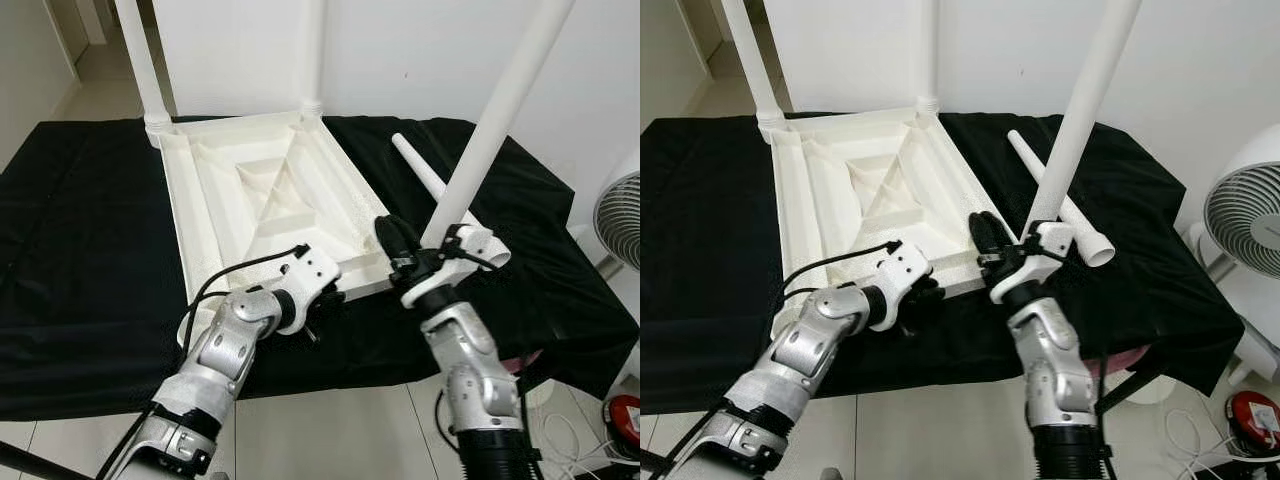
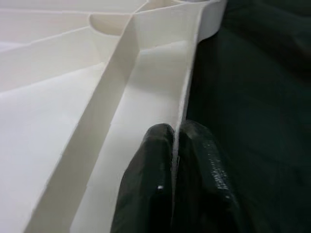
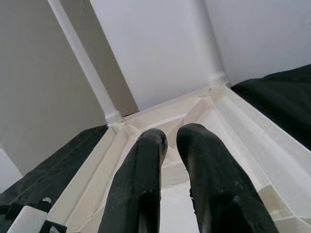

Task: Building children table

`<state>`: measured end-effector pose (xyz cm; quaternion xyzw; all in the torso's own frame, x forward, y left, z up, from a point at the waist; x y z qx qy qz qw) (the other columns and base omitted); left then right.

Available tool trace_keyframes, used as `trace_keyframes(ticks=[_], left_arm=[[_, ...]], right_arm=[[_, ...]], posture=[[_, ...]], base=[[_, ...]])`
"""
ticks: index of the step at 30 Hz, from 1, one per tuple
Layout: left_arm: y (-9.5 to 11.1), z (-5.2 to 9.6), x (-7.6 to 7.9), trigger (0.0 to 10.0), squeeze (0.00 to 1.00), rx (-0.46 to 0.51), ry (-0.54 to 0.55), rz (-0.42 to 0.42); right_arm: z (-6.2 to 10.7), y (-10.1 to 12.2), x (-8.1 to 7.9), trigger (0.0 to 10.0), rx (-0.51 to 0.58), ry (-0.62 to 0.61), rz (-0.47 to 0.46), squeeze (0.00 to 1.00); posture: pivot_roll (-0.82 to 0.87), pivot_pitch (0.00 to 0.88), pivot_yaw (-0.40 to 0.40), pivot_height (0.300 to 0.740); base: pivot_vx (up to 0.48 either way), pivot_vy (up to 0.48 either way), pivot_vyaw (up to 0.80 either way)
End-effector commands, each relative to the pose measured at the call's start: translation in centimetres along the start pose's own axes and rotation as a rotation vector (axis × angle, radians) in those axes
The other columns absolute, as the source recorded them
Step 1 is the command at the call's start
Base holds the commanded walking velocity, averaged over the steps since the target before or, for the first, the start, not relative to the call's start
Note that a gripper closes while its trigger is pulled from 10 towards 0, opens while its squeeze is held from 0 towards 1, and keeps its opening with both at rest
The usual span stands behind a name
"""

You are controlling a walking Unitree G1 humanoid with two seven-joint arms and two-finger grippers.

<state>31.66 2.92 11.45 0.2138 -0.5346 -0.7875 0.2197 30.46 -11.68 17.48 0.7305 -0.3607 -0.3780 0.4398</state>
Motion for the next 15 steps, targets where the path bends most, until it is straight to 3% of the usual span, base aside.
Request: trace_keyframes(ticks=[1,8,15], left_arm=[[-2.1,0.3,-1.9,0.0,0.0,-0.049,0.352,0.051],[-2.3,0.3,-1.5,0.0,0.0,-0.059,0.349,0.054],[-2.1,1.3,-1.6,0.0,0.0,-0.051,0.408,0.104]], right_arm=[[0.2,0.2,0.1,10.0,0.01,-0.018,0.017,0.0],[0.4,0.2,0.0,10.0,0.003,-0.026,0.025,0.0],[0.3,0.3,0.0,10.0,0.003,-0.048,0.036,0.0]], posture=[[-0.08,0.003,-0.017,0.74],[-0.08,0.009,-0.014,0.74],[-0.07,0.014,-0.01,0.74]], base=[[0.0,0.0,0.0],[0.0,0.0,0.0],[0.0,0.0,0.0]])
Point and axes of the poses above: a point about 5 cm out from each wrist's last joint towards the gripper, its own z axis pointing back from the gripper into the wrist, its own y axis along the axis of the wrist's last joint, x = y × z, the point moved 2 cm from there along -z, pointing out of the wrist towards the gripper, and after that the axes turned 5 degrees about z, right-handed, at the moved point
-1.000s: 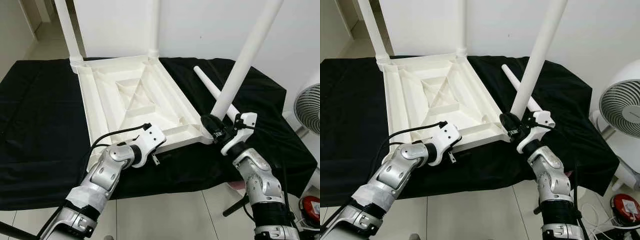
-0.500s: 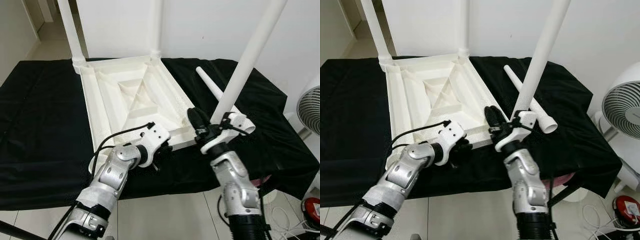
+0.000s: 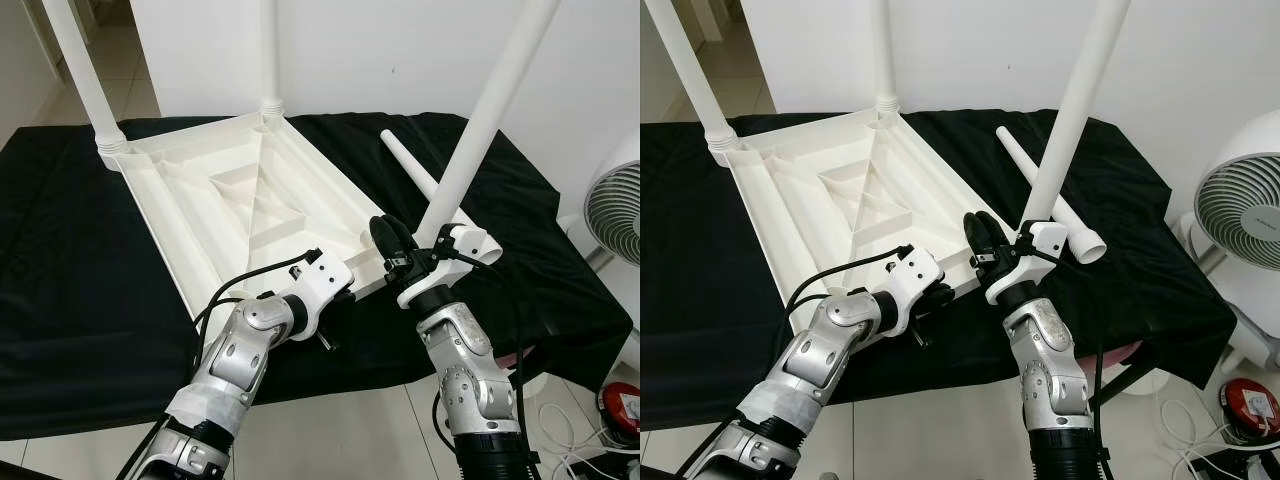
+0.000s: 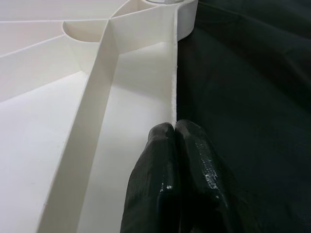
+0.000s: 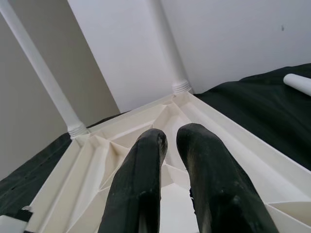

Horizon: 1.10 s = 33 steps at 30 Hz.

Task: Building children table

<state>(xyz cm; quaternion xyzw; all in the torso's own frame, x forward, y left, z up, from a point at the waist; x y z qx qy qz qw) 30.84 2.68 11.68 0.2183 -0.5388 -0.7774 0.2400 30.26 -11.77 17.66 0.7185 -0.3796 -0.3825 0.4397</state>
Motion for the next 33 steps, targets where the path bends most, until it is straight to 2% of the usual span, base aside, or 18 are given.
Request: trace_keyframes(ticks=[1,3,7,11,13,17,24,25,28,29,33], left_arm=[[-2.2,0.9,-2.5,0.0,0.0,-0.056,0.378,0.068],[-2.0,1.8,-3.0,0.0,0.0,-0.049,0.456,0.112],[-1.9,2.6,-3.4,0.0,0.0,-0.042,0.516,0.142],[-1.8,3.1,-3.6,0.0,0.0,-0.036,0.544,0.151],[-1.8,4.3,-4.3,0.0,0.0,-0.017,0.615,0.17],[-1.5,5.1,-4.6,0.0,0.0,0.005,0.654,0.173],[-1.1,5.5,-5.0,0.0,0.0,0.031,0.684,0.176],[-0.7,5.2,-5.0,10.0,0.0,0.049,0.673,0.186],[0.0,4.6,-4.5,10.0,0.0,0.089,0.622,0.21],[0.4,4.3,-3.9,10.0,1.0,0.123,0.571,0.228],[1.5,3.8,-2.7,10.0,1.0,0.189,0.468,0.241]], right_arm=[[0.1,0.1,0.0,10.0,0.002,-0.015,0.003,0.0],[0.0,0.0,0.1,10.0,0.007,-0.04,0.01,0.0],[0.0,0.0,0.2,10.0,0.01,-0.064,0.015,0.0],[0.0,0.0,0.3,10.0,0.009,-0.078,0.019,0.0],[0.0,-0.2,0.8,10.0,0.005,-0.113,0.029,0.0],[-0.1,-0.4,0.9,10.0,0.001,-0.121,0.028,0.0],[-0.5,-0.5,0.8,10.0,-0.001,-0.113,0.026,0.0],[-0.7,-0.6,0.7,10.0,-0.001,-0.111,0.026,0.0],[-0.8,-0.6,0.6,10.0,-0.002,-0.11,0.028,0.0],[-0.7,-0.7,0.6,10.0,-0.003,-0.114,0.029,0.0],[-0.5,-0.8,0.6,10.0,-0.004,-0.122,0.033,0.0]], posture=[[-0.07,0.014,-0.01,0.74],[-0.07,0.017,-0.012,0.74],[-0.06,0.017,-0.014,0.74],[-0.06,0.016,-0.016,0.74],[-0.05,0.018,-0.029,0.74],[-0.04,0.018,-0.033,0.74],[-0.04,0.016,-0.034,0.74],[-0.03,0.011,-0.038,0.74],[-0.04,0.011,-0.034,0.74],[-0.04,0.01,-0.031,0.74],[-0.05,0.01,-0.029,0.74]], base=[[0.0,0.0,0.0],[0.0,0.0,0.0],[0.0,0.0,0.0],[0.0,0.0,0.0],[0.0,0.0,0.0],[0.0,0.0,0.0],[0.0,0.0,0.0],[0.0,0.0,0.0],[0.0,0.0,0.0],[0.0,0.0,0.0],[0.0,0.0,0.0]])
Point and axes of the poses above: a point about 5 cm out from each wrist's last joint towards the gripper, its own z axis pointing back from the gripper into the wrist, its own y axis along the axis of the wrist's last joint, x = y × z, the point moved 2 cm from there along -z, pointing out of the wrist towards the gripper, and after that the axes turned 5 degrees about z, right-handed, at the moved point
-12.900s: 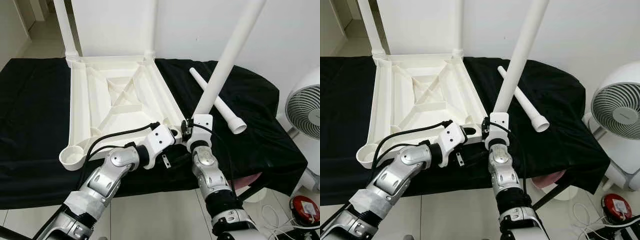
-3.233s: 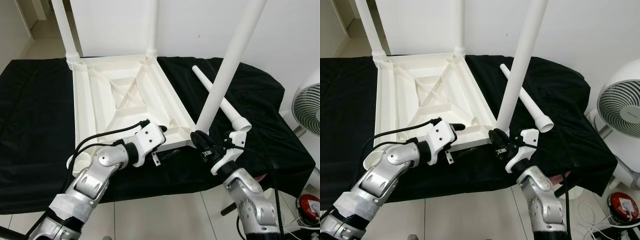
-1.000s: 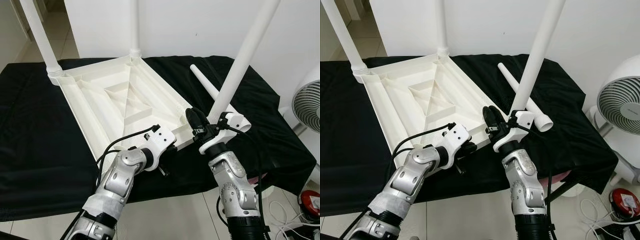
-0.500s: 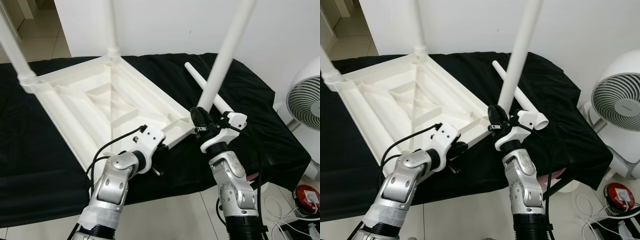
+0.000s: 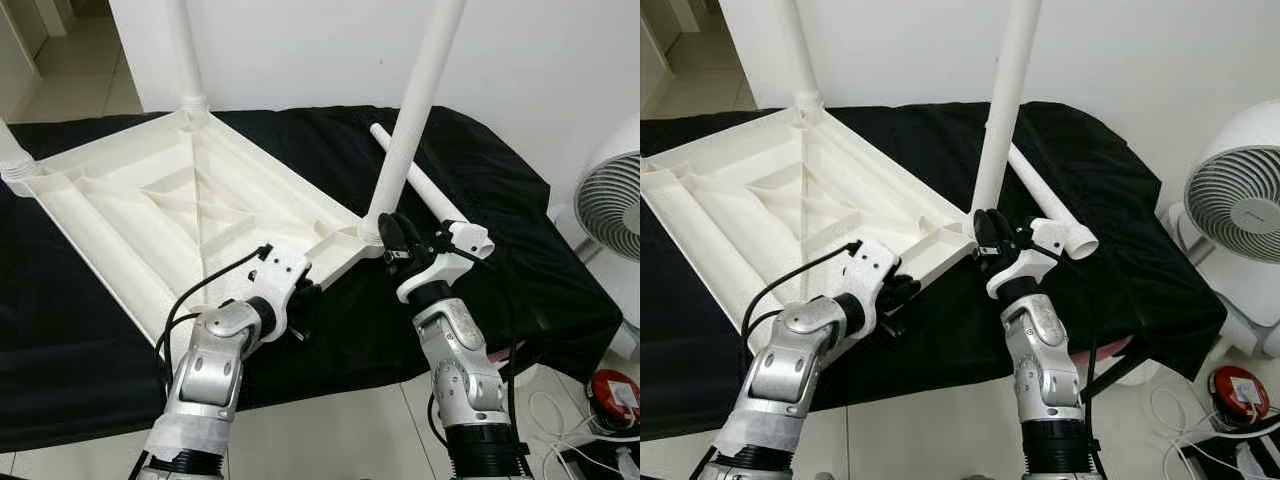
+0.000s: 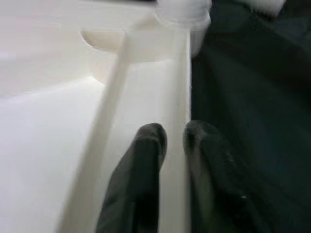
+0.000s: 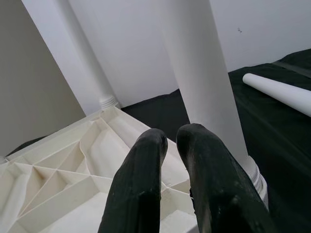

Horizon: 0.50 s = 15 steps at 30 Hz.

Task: Building children table

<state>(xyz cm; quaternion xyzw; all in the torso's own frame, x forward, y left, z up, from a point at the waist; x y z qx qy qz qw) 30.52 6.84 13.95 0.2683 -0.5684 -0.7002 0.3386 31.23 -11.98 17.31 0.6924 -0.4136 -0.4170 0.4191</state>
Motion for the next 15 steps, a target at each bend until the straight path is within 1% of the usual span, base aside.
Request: trace_keyframes(ticks=[1,4,6,7,8,9,10,11,13,15], left_arm=[[1.0,-0.3,0.1,10.0,1.0,0.105,0.242,0.063],[1.4,-0.3,0.3,10.0,1.0,0.119,0.225,0.045],[2.6,-0.3,0.4,10.0,1.0,0.16,0.187,0.023],[3.4,-0.1,0.5,10.0,0.95,0.189,0.146,0.004],[3.4,-0.1,0.5,10.0,0.95,0.189,0.146,0.004],[3.9,0.0,0.6,10.0,0.95,0.208,0.118,-0.011],[4.2,0.2,0.5,10.0,0.0,0.209,0.098,-0.044],[4.2,0.2,0.5,10.0,0.0,0.209,0.098,-0.044],[4.2,0.7,-0.3,10.0,0.0,0.186,0.1,-0.105],[4.2,0.7,-0.3,10.0,0.0,0.186,0.1,-0.105]], right_arm=[[0.2,-0.3,0.0,10.0,-0.01,-0.009,0.011,0.0],[0.2,-0.3,0.1,10.0,-0.01,-0.012,0.013,0.0],[0.3,-0.5,0.1,10.0,-0.012,-0.015,0.017,0.0],[0.3,-0.5,0.1,10.0,-0.013,-0.014,0.019,0.0],[0.3,-0.5,0.1,10.0,-0.013,-0.014,0.019,0.0],[0.3,-0.6,0.1,10.0,-0.014,-0.014,0.02,0.0],[0.3,-0.6,0.1,10.0,-0.014,-0.013,0.02,0.0],[0.3,-0.6,0.1,10.0,-0.014,-0.013,0.02,0.0],[0.3,-0.6,0.0,10.0,-0.014,-0.01,0.022,0.0],[0.3,-0.6,0.0,10.0,-0.014,-0.01,0.022,0.0]], posture=[[-0.05,0.01,-0.028,0.74],[-0.05,0.01,-0.028,0.74],[-0.05,0.007,-0.023,0.74],[-0.05,0.006,-0.022,0.74],[-0.05,0.006,-0.022,0.74],[-0.05,0.006,-0.022,0.74],[-0.05,0.005,-0.021,0.74],[-0.05,0.005,-0.021,0.74],[-0.05,0.005,-0.018,0.74],[-0.05,0.005,-0.018,0.74]], base=[[0.0,0.0,0.0],[0.0,0.0,0.0],[0.0,0.0,0.0],[0.0,0.0,0.0],[0.0,0.0,0.0],[0.0,0.0,0.0],[0.0,0.0,0.0],[0.0,0.0,0.0],[0.0,0.0,0.0],[0.0,0.0,0.0]])
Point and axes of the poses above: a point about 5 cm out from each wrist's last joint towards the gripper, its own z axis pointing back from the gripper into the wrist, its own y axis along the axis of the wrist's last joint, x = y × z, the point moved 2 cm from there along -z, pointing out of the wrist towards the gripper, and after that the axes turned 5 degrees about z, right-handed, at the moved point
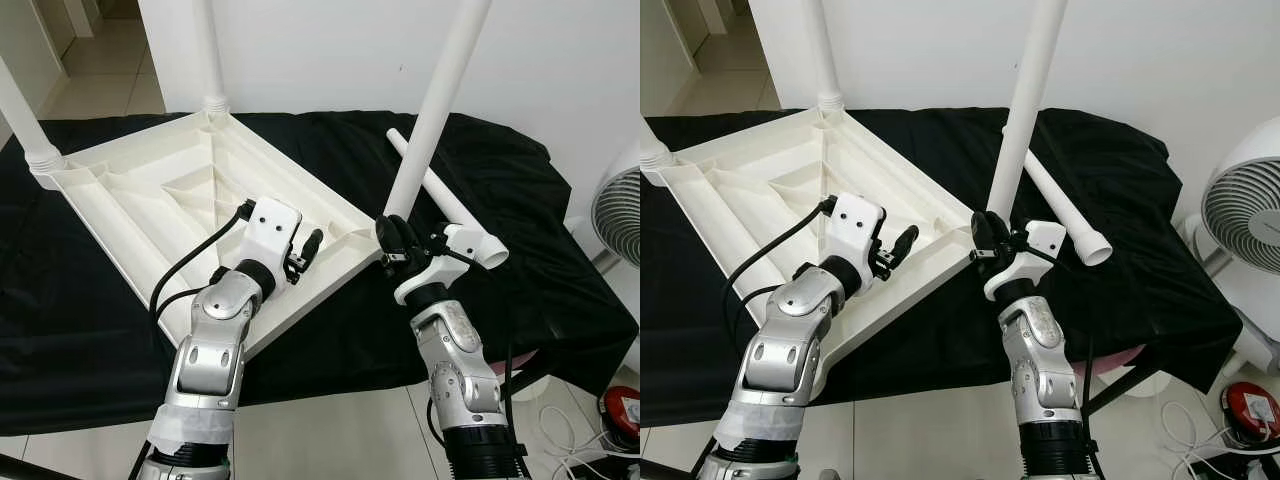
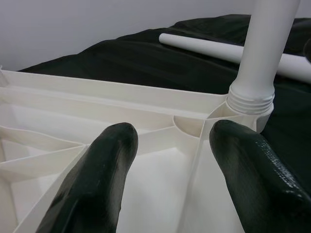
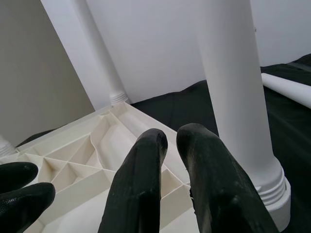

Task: Building children table

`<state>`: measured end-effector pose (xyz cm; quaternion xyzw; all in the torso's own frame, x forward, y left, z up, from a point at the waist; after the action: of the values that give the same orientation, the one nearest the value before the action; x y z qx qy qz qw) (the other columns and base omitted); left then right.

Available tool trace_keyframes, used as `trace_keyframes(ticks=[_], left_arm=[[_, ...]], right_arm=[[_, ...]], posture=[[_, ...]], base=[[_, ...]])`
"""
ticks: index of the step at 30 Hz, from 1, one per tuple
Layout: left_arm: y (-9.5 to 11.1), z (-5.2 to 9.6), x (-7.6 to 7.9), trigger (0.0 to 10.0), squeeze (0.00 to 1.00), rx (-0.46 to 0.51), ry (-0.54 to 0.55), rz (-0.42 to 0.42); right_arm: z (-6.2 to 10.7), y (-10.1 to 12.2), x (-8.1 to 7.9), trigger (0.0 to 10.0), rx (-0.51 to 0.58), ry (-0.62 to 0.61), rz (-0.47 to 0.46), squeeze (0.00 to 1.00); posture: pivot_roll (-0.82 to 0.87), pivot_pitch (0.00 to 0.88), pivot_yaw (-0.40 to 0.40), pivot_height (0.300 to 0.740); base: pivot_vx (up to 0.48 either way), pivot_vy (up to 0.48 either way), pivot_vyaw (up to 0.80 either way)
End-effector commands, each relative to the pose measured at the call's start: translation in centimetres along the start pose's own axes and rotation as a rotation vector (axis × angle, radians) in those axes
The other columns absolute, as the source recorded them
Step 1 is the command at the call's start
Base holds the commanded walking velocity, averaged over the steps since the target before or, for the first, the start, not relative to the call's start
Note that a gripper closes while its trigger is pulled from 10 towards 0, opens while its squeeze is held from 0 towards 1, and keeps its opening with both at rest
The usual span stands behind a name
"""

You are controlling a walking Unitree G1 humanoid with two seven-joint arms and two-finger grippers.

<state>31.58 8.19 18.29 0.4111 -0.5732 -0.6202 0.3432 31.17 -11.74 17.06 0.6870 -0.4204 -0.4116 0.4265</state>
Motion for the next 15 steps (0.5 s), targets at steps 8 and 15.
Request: trace_keyframes(ticks=[8,15], left_arm=[[-2.0,0.8,-4.5,10.0,0.0,-0.163,0.032,-0.266],[-2.9,1.3,-6.1,10.0,0.0,-0.227,0.075,-0.387]], right_arm=[[0.3,-0.2,0.4,10.0,-0.002,-0.024,0.003,0.0],[0.3,-0.2,0.4,10.0,0.0,-0.026,0.006,0.0]], posture=[[-0.06,0.006,-0.009,0.74],[-0.06,0.006,-0.013,0.74]], base=[[0.0,0.0,0.0],[0.0,0.0,0.0]])
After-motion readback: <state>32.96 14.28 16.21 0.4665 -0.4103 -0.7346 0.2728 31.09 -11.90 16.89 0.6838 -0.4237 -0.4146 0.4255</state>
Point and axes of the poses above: a point about 5 cm out from each wrist's last joint towards the gripper, its own z axis pointing back from the gripper into the wrist, its own y axis along the axis of the wrist's last joint, x = y × z, the point moved 2 cm from there along -z, pointing out of the wrist towards the gripper, and after that the axes turned 5 degrees about z, right-handed, at the moved point
